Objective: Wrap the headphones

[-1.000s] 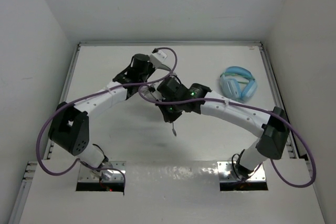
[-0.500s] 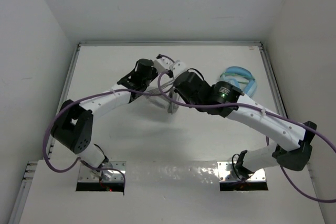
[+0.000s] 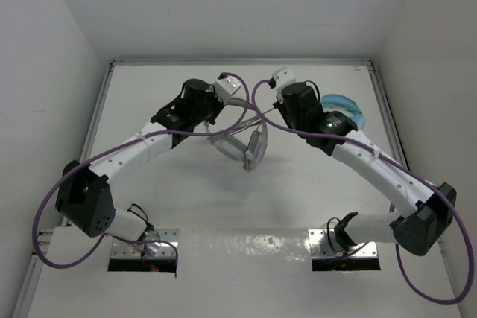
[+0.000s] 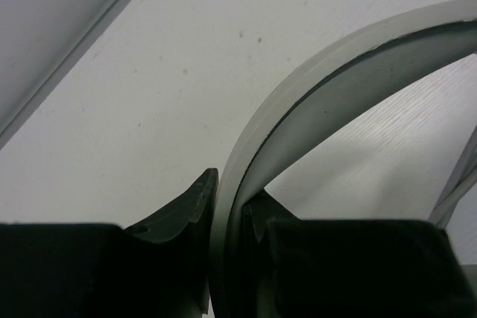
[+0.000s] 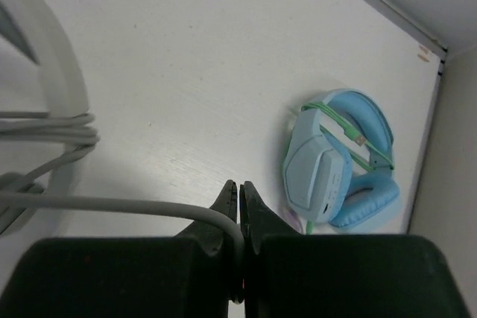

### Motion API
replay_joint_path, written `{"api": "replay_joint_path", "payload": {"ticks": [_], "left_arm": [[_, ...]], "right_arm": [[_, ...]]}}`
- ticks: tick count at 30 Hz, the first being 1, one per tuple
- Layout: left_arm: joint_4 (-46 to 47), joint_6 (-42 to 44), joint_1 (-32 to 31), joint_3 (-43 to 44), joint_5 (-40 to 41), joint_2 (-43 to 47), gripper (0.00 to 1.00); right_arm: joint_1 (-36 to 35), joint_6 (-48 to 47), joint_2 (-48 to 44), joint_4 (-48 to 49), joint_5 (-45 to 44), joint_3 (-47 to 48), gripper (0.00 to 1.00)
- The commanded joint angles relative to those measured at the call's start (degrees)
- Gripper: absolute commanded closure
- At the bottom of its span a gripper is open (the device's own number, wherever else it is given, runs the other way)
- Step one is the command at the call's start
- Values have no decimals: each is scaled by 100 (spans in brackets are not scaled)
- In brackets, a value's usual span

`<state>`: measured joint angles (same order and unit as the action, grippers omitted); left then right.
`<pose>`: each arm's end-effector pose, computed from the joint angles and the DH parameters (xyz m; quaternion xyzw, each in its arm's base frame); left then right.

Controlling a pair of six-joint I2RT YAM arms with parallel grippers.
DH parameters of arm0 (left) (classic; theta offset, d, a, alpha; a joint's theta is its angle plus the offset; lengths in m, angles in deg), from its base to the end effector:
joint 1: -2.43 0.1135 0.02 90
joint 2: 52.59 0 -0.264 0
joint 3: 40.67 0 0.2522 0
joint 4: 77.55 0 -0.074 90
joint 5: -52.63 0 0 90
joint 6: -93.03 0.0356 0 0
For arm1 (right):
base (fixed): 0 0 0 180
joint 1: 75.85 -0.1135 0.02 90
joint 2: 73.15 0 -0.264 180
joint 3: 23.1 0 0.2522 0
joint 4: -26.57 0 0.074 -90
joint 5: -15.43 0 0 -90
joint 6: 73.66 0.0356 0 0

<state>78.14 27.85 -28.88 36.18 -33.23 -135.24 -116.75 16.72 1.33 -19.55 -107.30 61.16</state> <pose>0.2849 -0.1703 0.2949 0.3915 0.7726 0.0030 0.4998 0.2255 0.1698 0.3491 -0.1772 0.8473 -0.0826 0.4939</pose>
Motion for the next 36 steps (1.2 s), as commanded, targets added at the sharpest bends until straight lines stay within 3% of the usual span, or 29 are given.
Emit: {"api": "replay_joint_path", "payload": {"ticks": [1,8,13,17,24,25,27,31,35,36], "left_arm": [[-755,-249,143,204,-632,442,100],[-1633,-644,143,738,-1811,513,100],[-1881,-1040,483,1292,-2434,522,100],[-1741,-1627,802,1530,-3138,452,100],[-1591,-2156,837,1996,-3244,320,100],[-1608,-2165,837,2075,-3201,302,100],[-1626,-2139,837,2102,-3139,276,100],[-1635,-2034,837,2085,-2929,302,100],[-1547,-1841,846,2041,-2463,294,100],[-1521,-1762,872,2015,-2366,285,100]], "right_arm": [[811,111,-408,1345,424,-273,100],[1567,488,-206,2294,1874,-774,100],[1647,463,-241,3129,2805,-1591,100],[1647,778,-320,4174,3849,-2451,93],[1630,1587,31,5712,5100,-2919,71],[1630,1701,110,5801,5153,-2954,65],[1621,1720,172,5872,5302,-2972,63],[1621,1615,155,5759,5479,-3164,44],[1621,1246,-230,5267,5541,-3428,1],[1630,1167,-345,5040,5497,-3490,1]]}}
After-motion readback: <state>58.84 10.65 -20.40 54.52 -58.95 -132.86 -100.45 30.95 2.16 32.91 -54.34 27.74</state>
